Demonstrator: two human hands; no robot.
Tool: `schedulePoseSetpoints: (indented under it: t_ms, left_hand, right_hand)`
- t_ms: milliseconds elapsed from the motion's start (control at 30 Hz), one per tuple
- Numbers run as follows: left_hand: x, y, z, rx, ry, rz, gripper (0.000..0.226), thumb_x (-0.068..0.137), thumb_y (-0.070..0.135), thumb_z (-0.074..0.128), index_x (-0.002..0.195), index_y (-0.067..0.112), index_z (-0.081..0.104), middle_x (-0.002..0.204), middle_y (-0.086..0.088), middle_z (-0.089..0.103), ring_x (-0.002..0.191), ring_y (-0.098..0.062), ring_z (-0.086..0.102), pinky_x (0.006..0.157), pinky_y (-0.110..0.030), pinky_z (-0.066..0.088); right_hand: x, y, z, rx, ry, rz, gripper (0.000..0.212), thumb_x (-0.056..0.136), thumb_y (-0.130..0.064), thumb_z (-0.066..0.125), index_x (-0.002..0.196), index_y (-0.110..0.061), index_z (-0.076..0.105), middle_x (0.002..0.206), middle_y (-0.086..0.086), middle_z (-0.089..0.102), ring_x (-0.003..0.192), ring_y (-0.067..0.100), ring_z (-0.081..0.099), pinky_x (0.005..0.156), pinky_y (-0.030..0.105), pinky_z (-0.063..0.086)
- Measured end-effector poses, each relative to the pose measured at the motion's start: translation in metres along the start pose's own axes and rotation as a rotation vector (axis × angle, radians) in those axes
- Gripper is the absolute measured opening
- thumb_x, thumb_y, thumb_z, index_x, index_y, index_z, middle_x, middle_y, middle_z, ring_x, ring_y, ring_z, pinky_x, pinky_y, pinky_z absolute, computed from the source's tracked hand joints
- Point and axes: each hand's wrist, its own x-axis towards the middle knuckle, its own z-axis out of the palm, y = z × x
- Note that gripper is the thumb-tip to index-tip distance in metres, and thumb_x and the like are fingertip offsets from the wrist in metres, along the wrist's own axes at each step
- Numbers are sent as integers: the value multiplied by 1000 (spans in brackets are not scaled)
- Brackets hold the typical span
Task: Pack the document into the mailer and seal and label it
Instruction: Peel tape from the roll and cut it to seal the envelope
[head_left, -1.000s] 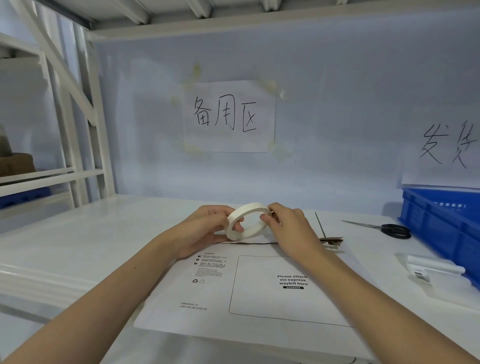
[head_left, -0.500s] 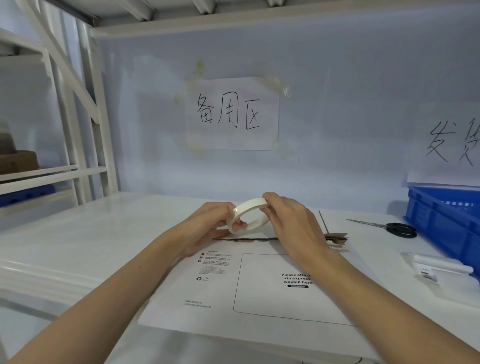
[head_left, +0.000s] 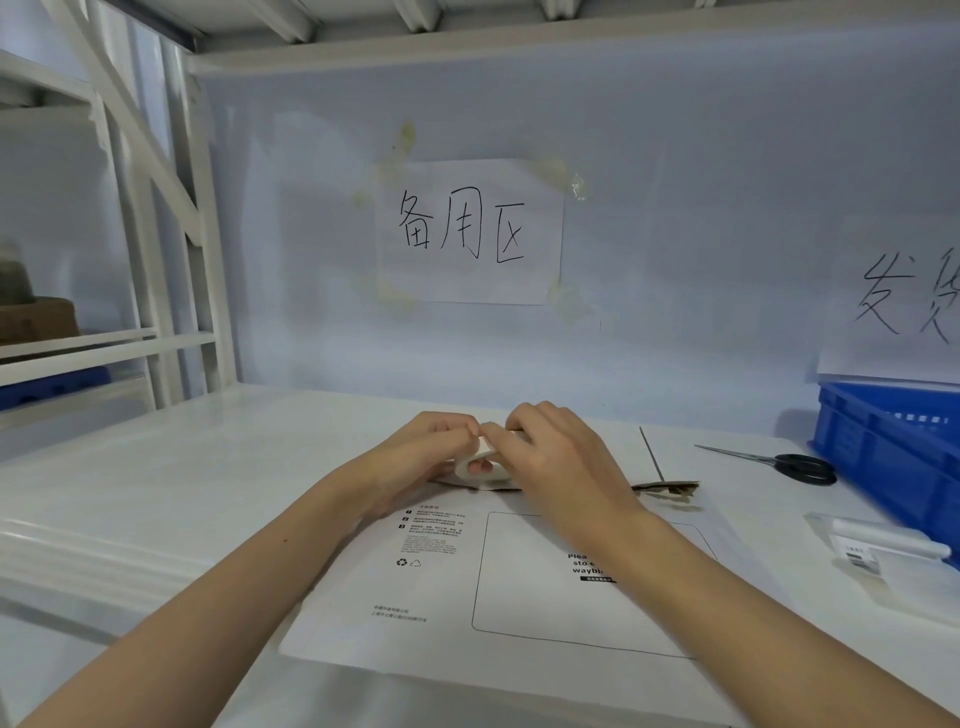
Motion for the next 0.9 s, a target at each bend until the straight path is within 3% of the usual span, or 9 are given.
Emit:
schedulePoseSetpoints:
  t_ms: [67,167,267,367,467,600,900]
  left_hand:
    - [-1,1,1,-16,-9,9,28,89,11,48,63,17,54,73,-6,51,79,-24,53,86,-41,46]
    - [0,2,1,-61,12,10,23,83,9,49,64,16,59,75,-6,57,82,-27,55,87,-43,48]
    - [1,3,-3,-116,88,-23,14,75,7,48,71,8,62,85,-15,56,81,-24,59,83,-43,47]
    - [2,4,-4,-179,99,-43,24,84,0,43,71,7,61,82,-15,58,81,-21,62,84,-41,49]
    - [2,1,-3,-153,73,-34,22,84,-1,44,72,6,61,81,-15,60,88,-25,62,88,-42,50]
    - [2,1,-1,-78,61,-41,8,73,7,49,73,7,58,78,-13,60,88,-23,65,88,-38,50]
    - [2,1,-1,-13,57,-37,19,70,11,51,85,2,59,83,-19,58,77,-25,62,86,-38,47]
  right_hand:
    - [2,-1,1,76,-16,5,40,90,-30,36,99,-14,71,73,3,51,64,21,45,58,28,30]
    - [1,5,4,264,-88,155,33,94,-35,49,118,-21,67,90,-2,57,82,18,49,71,30,43]
    - [0,19,2,477,-172,422,37,91,-41,63,126,-29,61,107,-10,61,103,9,48,87,30,42]
    - [-5,29,3,455,-238,474,24,91,-48,60,101,-27,65,95,-10,63,93,13,53,83,36,46]
    - [-8,28,2,387,-287,456,32,96,-47,51,83,-18,51,79,-4,55,76,20,50,71,39,46]
    - [-6,22,-3,217,-276,326,26,101,-43,41,88,-20,41,77,-3,52,75,26,48,66,41,47]
    - [-4,15,-4,104,-337,246,23,105,-35,32,90,-19,28,78,-3,43,69,28,41,64,42,44]
